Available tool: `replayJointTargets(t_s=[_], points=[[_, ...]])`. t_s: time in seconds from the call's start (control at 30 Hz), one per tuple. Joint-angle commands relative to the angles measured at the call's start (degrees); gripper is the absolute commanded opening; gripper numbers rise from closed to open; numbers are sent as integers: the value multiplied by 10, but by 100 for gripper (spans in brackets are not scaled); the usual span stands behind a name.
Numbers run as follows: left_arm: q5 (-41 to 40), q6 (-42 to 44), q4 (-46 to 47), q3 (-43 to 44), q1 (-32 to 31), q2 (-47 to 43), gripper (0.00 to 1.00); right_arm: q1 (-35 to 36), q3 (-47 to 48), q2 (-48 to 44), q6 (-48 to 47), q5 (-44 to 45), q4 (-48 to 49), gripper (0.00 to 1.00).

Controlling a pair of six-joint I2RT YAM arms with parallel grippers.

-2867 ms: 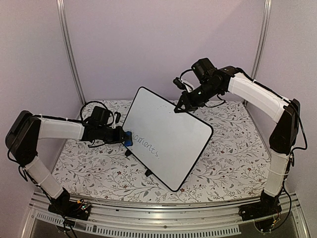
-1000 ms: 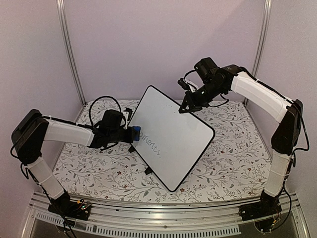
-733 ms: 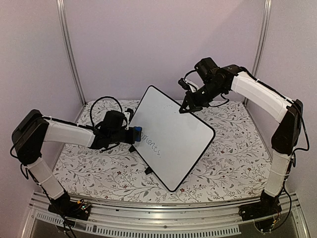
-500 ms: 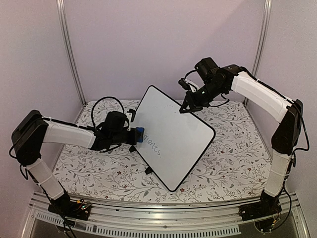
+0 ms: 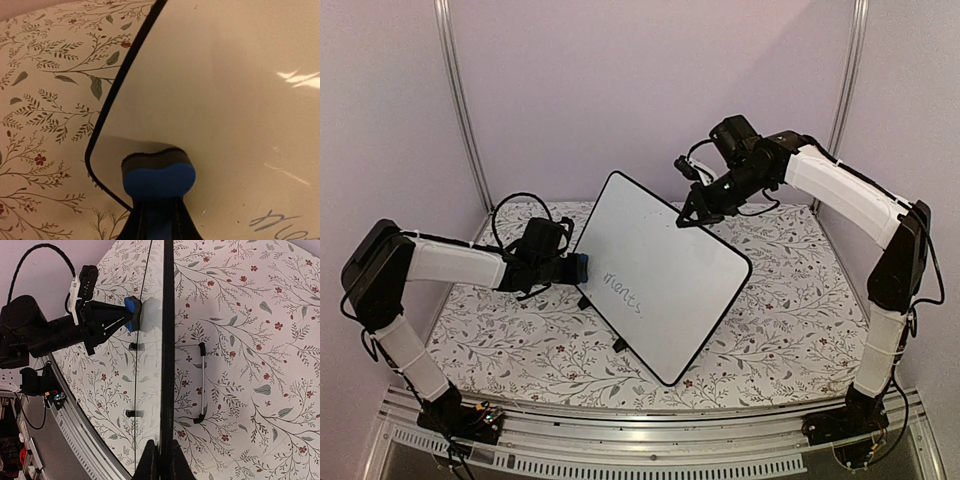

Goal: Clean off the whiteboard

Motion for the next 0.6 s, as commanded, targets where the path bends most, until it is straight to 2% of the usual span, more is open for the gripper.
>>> replayJointTargets(t_s=[0.0,0.17,0.3,0.57], points=[[3,18,-25,6,46,7,0,23,-6,13,-73,3,-9,0],[36,36,-13,22,50,21,0,23,-6,13,-72,3,-9,0],[75,36,25,-1,35,13,0,23,-8,11,-73,5,-9,0],[73,31,105,-56,-16,-1,0,23,-5,14,-72,4,-11,0]])
